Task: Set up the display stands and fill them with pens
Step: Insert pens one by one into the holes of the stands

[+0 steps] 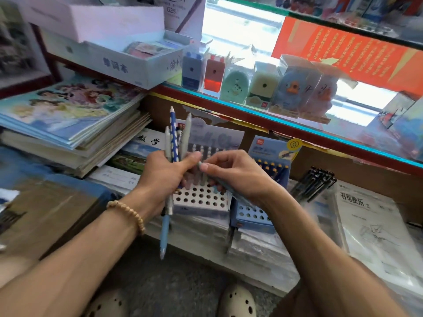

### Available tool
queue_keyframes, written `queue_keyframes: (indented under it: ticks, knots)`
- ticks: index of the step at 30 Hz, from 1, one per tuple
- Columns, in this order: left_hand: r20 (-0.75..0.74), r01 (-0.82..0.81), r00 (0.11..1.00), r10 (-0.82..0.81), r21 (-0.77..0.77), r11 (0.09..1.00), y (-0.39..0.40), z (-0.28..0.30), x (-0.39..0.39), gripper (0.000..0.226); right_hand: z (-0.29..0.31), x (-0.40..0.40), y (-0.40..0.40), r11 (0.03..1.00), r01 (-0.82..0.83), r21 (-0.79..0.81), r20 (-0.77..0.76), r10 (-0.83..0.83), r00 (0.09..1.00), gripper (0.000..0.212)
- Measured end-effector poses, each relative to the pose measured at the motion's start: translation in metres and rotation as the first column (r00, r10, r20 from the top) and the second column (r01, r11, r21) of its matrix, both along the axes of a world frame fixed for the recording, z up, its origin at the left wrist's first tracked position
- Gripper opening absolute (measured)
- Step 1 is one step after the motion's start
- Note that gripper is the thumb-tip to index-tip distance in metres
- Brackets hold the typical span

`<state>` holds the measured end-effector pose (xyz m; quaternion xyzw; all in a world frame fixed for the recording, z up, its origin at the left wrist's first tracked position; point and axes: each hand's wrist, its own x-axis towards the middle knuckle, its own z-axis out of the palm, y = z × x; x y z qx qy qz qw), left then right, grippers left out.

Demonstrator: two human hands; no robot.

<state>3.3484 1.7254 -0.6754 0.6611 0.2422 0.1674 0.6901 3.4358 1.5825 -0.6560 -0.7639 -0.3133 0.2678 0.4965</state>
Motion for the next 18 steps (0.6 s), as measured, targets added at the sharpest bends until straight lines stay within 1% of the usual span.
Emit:
queue_keyframes:
  ticks: [2,4,7,8,10,12,13,16,18]
  knots:
    - [-0.03,-0.033,0.999,0.034,0.035,0.999,0.009,0.0,-0.005,0.015,0.002,0.0,0.008,0.998,-0.045,-0.044,0.03,0.046,0.998,0.025]
    - [-0.035,-0.094,0.995,0.096,0.053,0.994,0.02,0.001,-0.01,0.016,0.005,0.004,0.012,0.995,-0.045,-0.086,0.046,0.049,0.998,0.02]
    - [-0.014,-0.204,0.979,0.204,0.004,0.979,0.039,0.008,-0.018,0.013,0.01,0.011,0.014,0.997,0.052,-0.065,0.03,-0.05,0.998,0.016]
    - [-0.011,-0.233,0.973,0.233,-0.016,0.972,0.044,0.009,-0.022,0.011,0.01,0.012,0.016,0.995,0.097,-0.033,-0.012,-0.098,0.995,0.016]
    - [-0.024,-0.264,0.964,0.263,-0.034,0.964,0.051,0.01,-0.029,0.005,0.011,0.011,0.022,0.978,0.195,0.074,-0.179,-0.179,0.967,0.014]
    - [-0.059,-0.255,0.966,0.253,-0.014,0.967,0.053,0.009,-0.034,0.001,0.011,0.007,0.031,0.928,0.313,0.203,-0.38,-0.22,0.898,0.014]
    - [-0.08,-0.241,0.967,0.24,-0.003,0.971,0.053,0.009,-0.037,0.003,0.011,0.005,0.036,0.897,0.368,0.245,-0.449,-0.232,0.863,0.013]
    - [-0.124,-0.197,0.972,0.197,0.015,0.98,0.053,0.01,-0.042,0.006,0.013,0.002,0.048,0.829,0.477,0.292,-0.545,-0.266,0.795,0.014]
    - [-0.128,-0.189,0.973,0.191,0.033,0.982,0.054,0.009,-0.043,0.008,0.014,0.0,0.053,0.815,0.494,0.304,-0.548,-0.274,0.79,0.017]
